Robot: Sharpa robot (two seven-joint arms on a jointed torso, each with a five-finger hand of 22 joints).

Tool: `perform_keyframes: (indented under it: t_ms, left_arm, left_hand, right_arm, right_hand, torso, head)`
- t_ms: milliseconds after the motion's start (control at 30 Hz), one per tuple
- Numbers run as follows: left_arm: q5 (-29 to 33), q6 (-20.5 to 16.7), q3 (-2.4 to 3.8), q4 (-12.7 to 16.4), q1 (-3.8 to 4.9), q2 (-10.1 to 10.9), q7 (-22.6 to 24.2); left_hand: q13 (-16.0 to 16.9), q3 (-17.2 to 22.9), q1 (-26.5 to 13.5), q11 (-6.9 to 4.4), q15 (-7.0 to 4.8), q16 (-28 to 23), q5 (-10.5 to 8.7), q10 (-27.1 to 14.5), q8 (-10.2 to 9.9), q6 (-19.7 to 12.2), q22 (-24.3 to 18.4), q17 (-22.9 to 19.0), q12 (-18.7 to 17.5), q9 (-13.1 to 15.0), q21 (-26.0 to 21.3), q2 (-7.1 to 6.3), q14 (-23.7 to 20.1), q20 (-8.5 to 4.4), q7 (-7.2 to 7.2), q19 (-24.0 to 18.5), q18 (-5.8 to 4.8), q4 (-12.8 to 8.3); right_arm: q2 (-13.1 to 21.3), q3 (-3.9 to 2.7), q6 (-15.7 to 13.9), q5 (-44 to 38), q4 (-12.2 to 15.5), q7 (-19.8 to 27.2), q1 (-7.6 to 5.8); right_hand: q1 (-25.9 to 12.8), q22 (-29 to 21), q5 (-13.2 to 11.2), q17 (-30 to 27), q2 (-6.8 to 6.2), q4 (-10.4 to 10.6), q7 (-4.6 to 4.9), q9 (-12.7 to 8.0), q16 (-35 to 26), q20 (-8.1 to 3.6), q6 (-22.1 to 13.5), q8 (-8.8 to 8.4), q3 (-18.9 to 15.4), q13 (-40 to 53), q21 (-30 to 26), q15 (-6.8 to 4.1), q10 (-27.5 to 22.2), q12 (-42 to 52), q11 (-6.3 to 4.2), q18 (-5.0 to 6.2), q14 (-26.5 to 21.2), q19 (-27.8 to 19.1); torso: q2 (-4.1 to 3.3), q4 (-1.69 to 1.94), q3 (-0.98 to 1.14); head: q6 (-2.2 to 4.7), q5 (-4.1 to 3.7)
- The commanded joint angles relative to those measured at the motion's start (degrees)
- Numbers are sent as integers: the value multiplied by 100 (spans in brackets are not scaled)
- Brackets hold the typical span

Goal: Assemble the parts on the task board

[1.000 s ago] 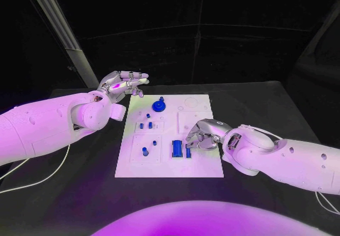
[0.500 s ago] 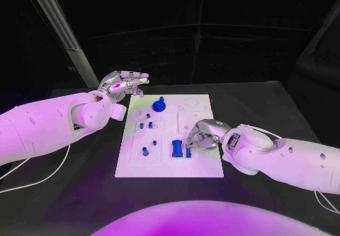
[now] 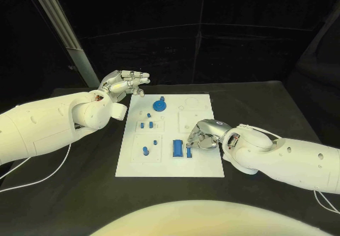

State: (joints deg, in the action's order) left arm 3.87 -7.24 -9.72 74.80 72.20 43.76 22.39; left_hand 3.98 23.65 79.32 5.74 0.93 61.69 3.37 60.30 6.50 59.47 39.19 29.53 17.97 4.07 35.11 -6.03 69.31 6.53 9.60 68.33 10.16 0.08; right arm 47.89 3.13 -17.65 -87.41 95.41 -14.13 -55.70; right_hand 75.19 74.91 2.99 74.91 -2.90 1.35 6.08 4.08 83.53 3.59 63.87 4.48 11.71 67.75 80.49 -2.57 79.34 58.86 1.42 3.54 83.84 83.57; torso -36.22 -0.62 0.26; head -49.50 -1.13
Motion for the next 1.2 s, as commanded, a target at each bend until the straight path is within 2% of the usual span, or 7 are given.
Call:
perform_keyframes:
  t_ms: [33, 533, 800, 900, 967, 1033, 1200]
  left_arm:
    - [14, 65, 3, -4, 8, -8, 13]
    - [14, 63, -4, -10, 4, -11, 11]
    - [14, 55, -10, -26, 2, -25, 14]
    - [14, 57, -12, -43, 2, -41, 22]
    - [14, 58, -13, -67, 2, -54, 32]
    - [14, 56, -13, -91, 2, -60, 44]
    - [15, 29, -14, -192, 2, -92, 84]
  left_hand:
    - [-8, 41, 9, 5, -3, -30, 26, -41, 36, -16, -7, -3, 21, -5, -33, 2, -37, 1, 10, -23, 32, 3]
    - [-8, 41, 9, 5, -3, -30, 26, -41, 36, -16, -7, -3, 21, -5, -33, 2, -37, 1, 10, -23, 32, 3]
    - [-8, 41, 9, 5, -3, -30, 26, -41, 36, -16, -7, -3, 21, -5, -33, 2, -37, 1, 10, -23, 32, 3]
    - [-9, 56, 6, 8, -2, -34, 23, -47, 40, -18, -5, -22, 28, -5, -33, 1, -47, 1, 12, -25, 31, -5]
    - [-9, 54, -9, 10, 1, -34, 21, -49, 41, -19, -5, -25, 30, -4, -33, -2, -48, 2, 13, -26, 30, 1]
    - [-9, 44, -47, 12, 5, -38, 18, -54, 43, -23, -6, -41, 34, -5, -36, -13, -54, 6, 13, -29, 28, 19]
    - [-18, -24, -199, 26, 38, -221, 18, -98, 43, -57, -46, -281, 28, -8, -111, -67, -220, 30, 32, -102, 26, 95]
  right_arm:
    - [-5, 7, 25, -58, -11, 31, 46]
    - [85, 5, -512, 241, 78, 395, 89]
    - [467, -4, -877, 1912, 208, 1400, 61]
    - [540, -8, -839, 3099, 92, 2066, -62]
    - [543, -9, -754, 3967, -68, 2506, -180]
    - [526, -10, -666, 4677, -242, 2849, -286]
    - [373, -12, -465, 5995, -758, 3433, -504]
  right_hand:
    - [22, 71, -24, 589, 10, -10, -4, 10, 28, -54, 63, 33, -43, 9, 0, -48, 5, 37, -37, -26, 426, 11]
    - [-150, 48, -24, 580, 12, 115, 14, -11, 20, -62, 14, -13, -332, -4, -18, -44, 12, 30, -23, -23, 423, 5]
    - [-187, -203, 1, 335, -31, 210, 71, -29, -164, -16, -244, -78, -695, -222, -205, 5, -175, -274, 34, 32, 361, -118]
    - [-35, -1002, 37, -311, 69, 197, 115, -28, -691, 14, -399, -71, -790, -907, -809, 38, -674, -1231, 72, 202, 168, -508]
    - [95, -2634, 60, -1647, 174, 201, 170, -27, -1922, 64, -580, -62, -863, -1789, -2156, 77, -1349, -2432, 132, 509, -295, -1326]
    - [173, -3801, 70, -2985, 229, 212, 228, -22, -3334, 115, -668, -58, -912, -2122, -3273, 146, -1655, -2837, 190, 695, -848, -1937]
    - [351, -4731, 66, -4207, 344, 228, 479, -12, -5325, 430, -774, -32, -949, -3385, -4703, 492, -2295, -4159, 516, 675, -1747, -2551]
  torso:
    - [0, -1, -3]
    - [4, -4, -5]
    - [28, -1, -24]
    - [40, 0, -32]
    - [52, -3, -38]
    - [77, 1, -54]
    - [135, 3, -92]
  head:
    - [-4, 4]
    - [23, 2]
    - [90, -35]
    - [140, -65]
    - [186, -79]
    - [229, -111]
    - [382, -158]
